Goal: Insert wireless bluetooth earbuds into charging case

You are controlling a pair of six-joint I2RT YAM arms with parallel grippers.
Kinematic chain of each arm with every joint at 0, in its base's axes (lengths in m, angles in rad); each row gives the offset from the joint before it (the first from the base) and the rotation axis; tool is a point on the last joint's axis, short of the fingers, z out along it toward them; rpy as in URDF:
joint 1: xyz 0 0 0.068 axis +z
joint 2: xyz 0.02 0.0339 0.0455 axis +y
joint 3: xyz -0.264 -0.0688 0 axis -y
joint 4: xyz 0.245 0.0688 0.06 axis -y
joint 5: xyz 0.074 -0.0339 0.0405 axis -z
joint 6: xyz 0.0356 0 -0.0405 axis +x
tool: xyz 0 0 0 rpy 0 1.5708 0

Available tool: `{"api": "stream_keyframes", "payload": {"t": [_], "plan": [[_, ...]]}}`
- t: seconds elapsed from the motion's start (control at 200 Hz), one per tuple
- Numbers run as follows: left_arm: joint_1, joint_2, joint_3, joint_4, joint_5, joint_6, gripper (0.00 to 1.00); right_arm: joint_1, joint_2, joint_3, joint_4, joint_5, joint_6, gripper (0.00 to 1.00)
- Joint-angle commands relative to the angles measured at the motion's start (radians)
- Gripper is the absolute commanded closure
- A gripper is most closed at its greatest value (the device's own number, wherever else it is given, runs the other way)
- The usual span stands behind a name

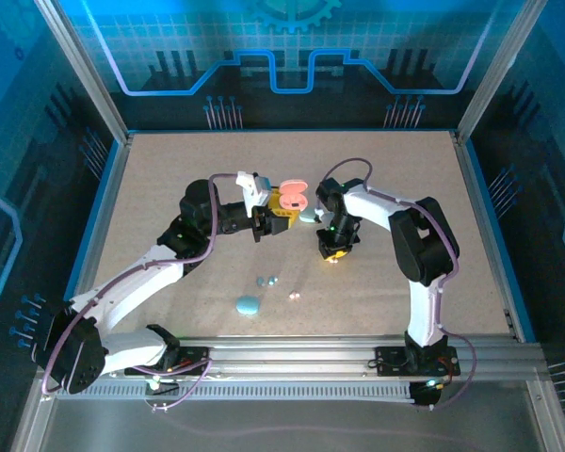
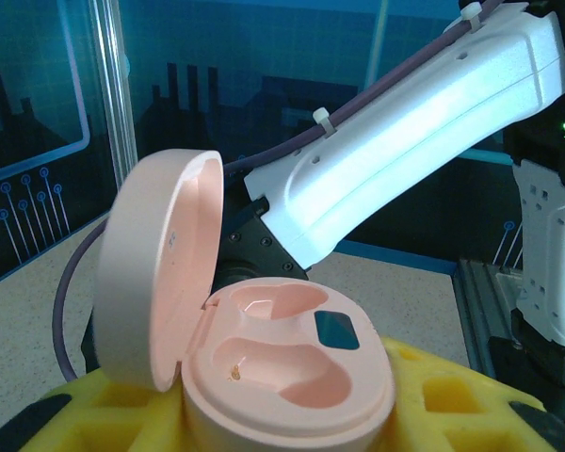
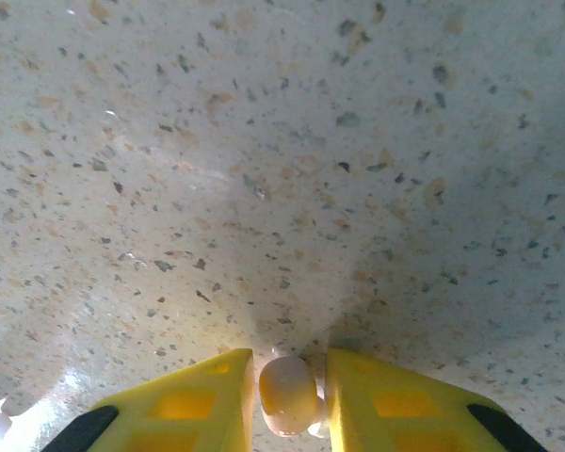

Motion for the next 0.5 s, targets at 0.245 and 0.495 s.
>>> {"api": "stream_keyframes", "payload": {"t": [0.245, 0.495], "plan": [[0.007, -0.012, -0.011, 0.01, 0.001, 0.003, 0.67, 0.02, 0.026, 0.019, -0.023, -0.006, -0.007, 0.75], [0.007, -0.012, -0.013, 0.012, -0.009, 0.004, 0.67, 0.0, -0.048, 0.008, 0.006, -0.103, 0.005, 0.79]]}}
